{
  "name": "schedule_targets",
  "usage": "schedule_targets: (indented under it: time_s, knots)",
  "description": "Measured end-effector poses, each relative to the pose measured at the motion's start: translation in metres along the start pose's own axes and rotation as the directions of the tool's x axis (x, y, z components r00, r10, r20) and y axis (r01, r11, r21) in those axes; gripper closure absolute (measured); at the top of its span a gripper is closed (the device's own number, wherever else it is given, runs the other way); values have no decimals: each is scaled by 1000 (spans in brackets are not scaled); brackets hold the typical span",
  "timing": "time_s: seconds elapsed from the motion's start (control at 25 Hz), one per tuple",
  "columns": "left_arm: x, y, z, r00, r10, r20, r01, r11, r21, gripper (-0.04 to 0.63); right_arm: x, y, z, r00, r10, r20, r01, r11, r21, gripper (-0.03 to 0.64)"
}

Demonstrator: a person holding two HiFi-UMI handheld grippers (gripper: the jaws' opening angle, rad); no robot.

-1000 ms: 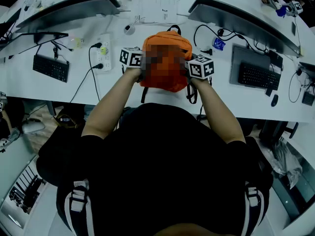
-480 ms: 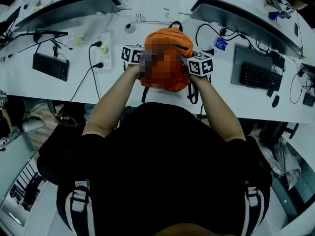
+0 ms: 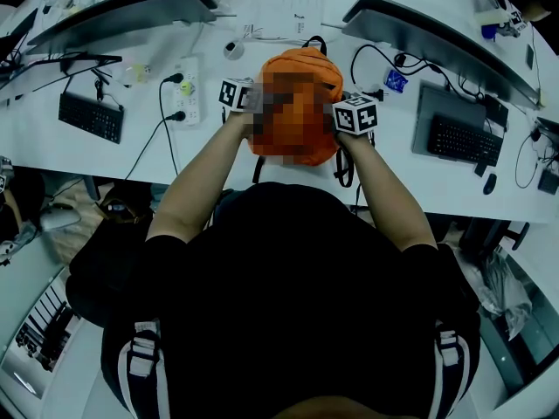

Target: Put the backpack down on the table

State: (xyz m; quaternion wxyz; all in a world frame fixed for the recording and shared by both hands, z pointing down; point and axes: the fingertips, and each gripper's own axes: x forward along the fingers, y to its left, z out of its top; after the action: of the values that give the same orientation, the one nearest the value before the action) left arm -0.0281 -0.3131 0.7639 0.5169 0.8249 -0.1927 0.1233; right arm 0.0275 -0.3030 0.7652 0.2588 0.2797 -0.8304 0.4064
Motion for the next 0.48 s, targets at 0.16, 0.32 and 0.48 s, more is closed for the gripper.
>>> schedule_targets:
  time_s: [0.16,0.32,0.48]
  knots:
    - [1,7,-2,1000,14,-8,-14,1000,1,546,6,-4,-2,1000,-4,-18,4,1000,-4,556]
    - [-1,13,-2,1000,31,-2,-31,999,11,546,10,-8,-3,1000,-5,-28,5,1000,-9,557]
    - [-1,17,-2,999,39,5,-39,999,8,546,14,-10,-4,999,3,-34,-4,1000,-19,555]
